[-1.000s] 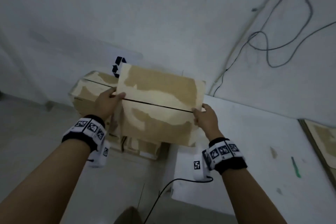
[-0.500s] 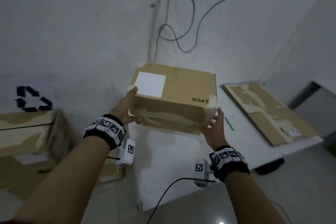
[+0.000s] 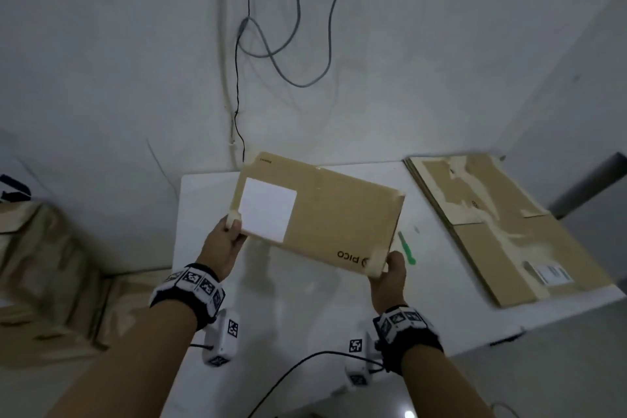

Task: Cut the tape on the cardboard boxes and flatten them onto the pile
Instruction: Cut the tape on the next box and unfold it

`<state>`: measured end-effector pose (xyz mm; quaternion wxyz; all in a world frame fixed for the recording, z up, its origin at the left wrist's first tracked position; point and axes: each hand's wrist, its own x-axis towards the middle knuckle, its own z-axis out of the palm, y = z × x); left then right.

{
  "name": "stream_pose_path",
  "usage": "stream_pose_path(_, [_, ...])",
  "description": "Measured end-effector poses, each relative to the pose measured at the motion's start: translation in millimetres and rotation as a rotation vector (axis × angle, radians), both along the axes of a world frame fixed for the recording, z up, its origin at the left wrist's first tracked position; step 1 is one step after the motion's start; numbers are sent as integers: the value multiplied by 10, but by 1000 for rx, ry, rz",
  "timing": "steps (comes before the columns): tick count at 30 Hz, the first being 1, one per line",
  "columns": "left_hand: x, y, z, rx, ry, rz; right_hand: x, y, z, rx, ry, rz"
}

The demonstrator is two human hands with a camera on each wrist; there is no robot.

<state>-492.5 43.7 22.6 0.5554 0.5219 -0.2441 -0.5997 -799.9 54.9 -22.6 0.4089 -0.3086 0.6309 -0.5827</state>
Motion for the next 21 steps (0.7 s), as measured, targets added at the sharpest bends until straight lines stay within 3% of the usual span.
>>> stream_pose_path(3, [-242, -96, -155, 127, -117, 229, -205, -82, -156, 83, 75, 144])
stream_pose_path(6, [-529, -153, -138, 335, -295, 365, -428, -118, -212, 174, -136, 229])
stream_pose_path(8, [-639, -169, -100, 323, -369, 378, -584, -182, -279, 220, -122, 269])
stream_pose_path(11, [-689, -203, -63, 367, -231, 548, -865, -356, -392, 200, 295, 341])
stream_pose_path(14, [-721, -198, -62, 356, -387, 532, -1131, -608, -538, 295, 651, 396])
stream_pose_path(19, [-922, -175, -99, 396, -539, 555, -1409, -827, -729, 495, 938, 578])
stream_pose_path(21, [-939, -183, -107, 382, -545, 549, -1459, -791, -774, 419, 1004, 535])
